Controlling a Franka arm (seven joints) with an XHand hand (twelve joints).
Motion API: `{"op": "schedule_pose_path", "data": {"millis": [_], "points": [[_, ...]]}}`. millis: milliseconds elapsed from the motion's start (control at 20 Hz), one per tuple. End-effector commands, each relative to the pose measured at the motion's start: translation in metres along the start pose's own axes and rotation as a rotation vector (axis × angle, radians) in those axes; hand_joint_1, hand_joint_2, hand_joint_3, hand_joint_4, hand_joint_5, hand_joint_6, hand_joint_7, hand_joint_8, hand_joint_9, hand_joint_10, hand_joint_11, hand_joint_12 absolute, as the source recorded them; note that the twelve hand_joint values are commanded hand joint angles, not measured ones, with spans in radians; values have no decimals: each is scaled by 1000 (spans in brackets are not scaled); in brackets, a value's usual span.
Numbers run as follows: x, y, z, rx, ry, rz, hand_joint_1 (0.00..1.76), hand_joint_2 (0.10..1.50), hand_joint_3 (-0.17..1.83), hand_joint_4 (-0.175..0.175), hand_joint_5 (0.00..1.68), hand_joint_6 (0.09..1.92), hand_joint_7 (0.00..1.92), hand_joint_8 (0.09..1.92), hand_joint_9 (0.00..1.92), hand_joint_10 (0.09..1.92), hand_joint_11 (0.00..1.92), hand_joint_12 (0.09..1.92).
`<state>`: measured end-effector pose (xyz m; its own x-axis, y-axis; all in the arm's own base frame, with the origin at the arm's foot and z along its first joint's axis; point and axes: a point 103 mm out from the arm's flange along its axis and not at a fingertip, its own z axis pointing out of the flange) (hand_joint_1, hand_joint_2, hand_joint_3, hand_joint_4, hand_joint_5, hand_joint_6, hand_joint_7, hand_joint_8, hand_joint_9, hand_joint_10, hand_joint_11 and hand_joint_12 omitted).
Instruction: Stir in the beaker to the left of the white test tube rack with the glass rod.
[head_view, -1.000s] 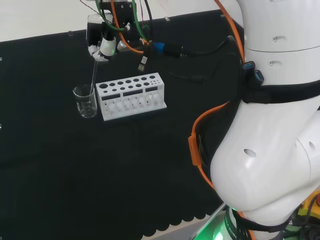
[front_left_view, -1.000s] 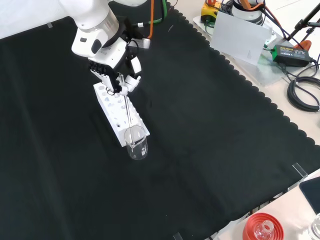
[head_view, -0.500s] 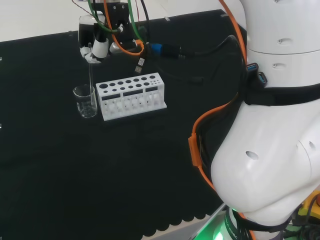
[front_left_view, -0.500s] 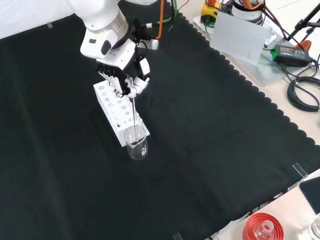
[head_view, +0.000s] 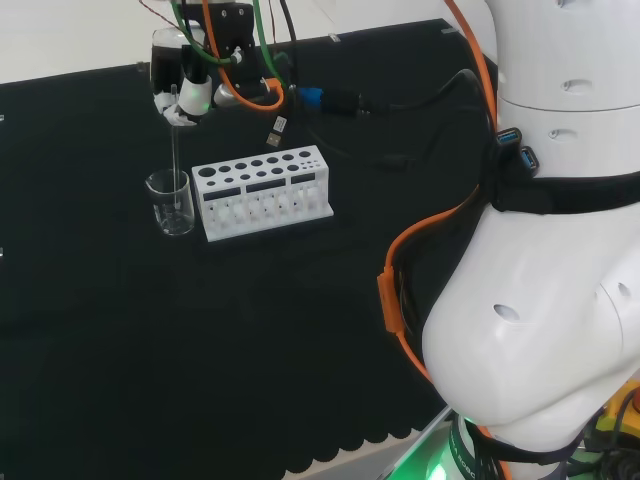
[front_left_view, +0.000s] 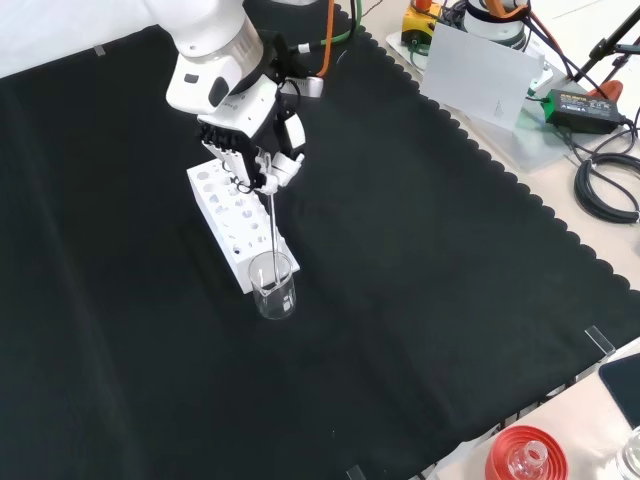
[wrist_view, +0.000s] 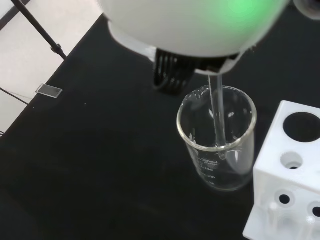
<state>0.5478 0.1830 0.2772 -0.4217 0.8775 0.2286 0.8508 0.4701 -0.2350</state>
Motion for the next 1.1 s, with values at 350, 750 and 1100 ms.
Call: {"op": "schedule_pose_path", "data": {"millis": [350,750,1100], "points": [[11,-2,-1,-14,-3,-3,1338,423,1056,-175,1259,746,1443,749,1910,87,1693,517],[14,-2,-2,-19,-8,4,1338,425,1053,-175,1257,746,1443,749,1910,87,1693,516],[15,0,-3,-9,-7,9,1338,426,1050,-175,1256,746,1442,749,1911,87,1693,516]]}}
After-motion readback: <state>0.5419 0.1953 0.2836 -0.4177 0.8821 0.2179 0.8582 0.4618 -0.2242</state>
